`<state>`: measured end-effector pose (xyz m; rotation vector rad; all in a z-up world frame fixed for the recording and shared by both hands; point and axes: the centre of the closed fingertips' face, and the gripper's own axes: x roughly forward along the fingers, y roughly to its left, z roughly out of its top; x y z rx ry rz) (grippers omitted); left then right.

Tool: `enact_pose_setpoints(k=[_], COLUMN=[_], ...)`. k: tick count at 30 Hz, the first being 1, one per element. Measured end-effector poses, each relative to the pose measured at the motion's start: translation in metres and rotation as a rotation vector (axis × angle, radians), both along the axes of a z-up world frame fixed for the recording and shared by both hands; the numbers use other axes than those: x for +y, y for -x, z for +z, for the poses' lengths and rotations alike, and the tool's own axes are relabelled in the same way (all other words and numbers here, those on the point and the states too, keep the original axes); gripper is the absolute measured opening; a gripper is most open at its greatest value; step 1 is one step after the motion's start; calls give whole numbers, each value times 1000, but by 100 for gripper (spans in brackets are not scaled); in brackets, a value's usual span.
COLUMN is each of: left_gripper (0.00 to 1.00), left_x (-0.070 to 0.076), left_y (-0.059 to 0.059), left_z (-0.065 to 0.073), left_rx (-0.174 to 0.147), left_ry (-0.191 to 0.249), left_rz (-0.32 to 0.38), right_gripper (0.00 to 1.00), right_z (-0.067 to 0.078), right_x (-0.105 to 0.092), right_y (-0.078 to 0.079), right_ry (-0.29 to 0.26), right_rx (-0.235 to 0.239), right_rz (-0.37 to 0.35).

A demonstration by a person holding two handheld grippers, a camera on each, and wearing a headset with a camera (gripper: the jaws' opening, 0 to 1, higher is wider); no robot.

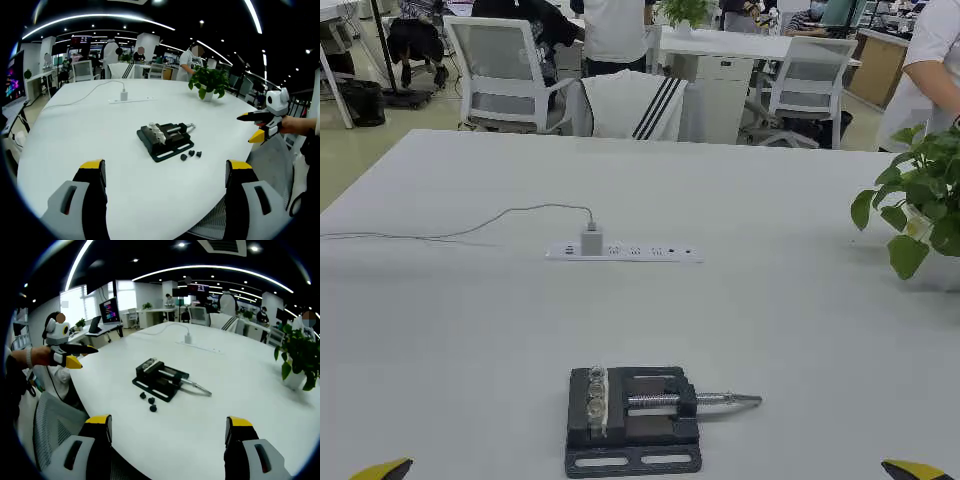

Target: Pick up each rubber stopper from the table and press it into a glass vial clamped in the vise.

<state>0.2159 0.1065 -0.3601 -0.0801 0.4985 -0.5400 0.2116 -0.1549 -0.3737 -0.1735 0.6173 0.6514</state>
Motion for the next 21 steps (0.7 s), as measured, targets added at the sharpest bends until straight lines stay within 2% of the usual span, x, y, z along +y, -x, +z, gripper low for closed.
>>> enact_pose_setpoints(k=[6,21], left_gripper=[99,99], left_x=[-2,-9], left_y=[-1,-5], left_z=[-1,-6], left_rx=[-3,8], left_ry=[5,17], left_rz=[3,-5], right_gripper=[98,96], right_z=[-3,-14], right_x=[-2,8], right_y=[1,-5], right_ry=[17,28], right_rx=[6,24], right_rz=[5,23])
